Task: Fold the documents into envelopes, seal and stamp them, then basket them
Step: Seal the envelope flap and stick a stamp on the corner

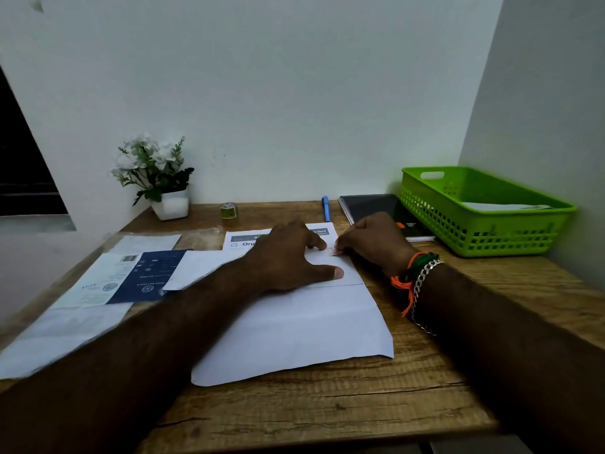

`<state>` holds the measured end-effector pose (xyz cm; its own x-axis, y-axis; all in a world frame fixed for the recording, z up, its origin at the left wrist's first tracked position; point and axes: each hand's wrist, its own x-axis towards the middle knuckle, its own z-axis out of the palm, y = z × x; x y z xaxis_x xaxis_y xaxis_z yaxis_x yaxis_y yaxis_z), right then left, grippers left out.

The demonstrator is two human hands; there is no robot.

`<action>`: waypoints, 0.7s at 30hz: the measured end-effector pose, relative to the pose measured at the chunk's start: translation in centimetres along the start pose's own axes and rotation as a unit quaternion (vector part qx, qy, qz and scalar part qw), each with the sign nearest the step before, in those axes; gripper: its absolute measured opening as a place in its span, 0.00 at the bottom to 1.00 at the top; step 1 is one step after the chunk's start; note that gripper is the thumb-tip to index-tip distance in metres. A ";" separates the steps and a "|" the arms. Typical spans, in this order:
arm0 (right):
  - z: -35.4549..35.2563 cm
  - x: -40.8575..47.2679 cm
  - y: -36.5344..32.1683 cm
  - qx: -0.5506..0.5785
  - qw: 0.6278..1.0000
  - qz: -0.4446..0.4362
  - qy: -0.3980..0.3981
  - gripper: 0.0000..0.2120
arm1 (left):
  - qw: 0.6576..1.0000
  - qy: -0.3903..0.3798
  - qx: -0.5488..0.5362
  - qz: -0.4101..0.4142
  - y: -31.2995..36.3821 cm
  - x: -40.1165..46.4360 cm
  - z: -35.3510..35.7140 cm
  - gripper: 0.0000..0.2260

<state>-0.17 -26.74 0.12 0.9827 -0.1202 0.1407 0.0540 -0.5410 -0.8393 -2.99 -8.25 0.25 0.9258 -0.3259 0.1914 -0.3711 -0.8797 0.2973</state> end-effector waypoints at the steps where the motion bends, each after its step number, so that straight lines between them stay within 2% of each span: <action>1: 0.0 0.0 0.0 -0.002 1.000 0.001 0.002 0.05 | 1.000 -0.001 0.000 0.000 0.0 0.1 0.0 0.34; 13: -0.1 -0.1 -0.3 -0.033 0.999 -0.006 -0.004 0.08 | 1.000 -0.006 -0.001 -0.004 -0.1 0.3 0.2 0.34; 21: 0.0 -0.4 -0.3 -0.071 0.997 -0.030 0.023 0.05 | 1.000 -0.013 0.002 0.009 -0.2 0.0 0.1 0.33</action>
<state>-0.63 -26.57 0.30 0.9693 -0.1206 0.2143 0.0827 -0.6609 -0.7459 -2.87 -8.12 0.15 0.9206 -0.3507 0.1715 -0.3874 -0.8751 0.2900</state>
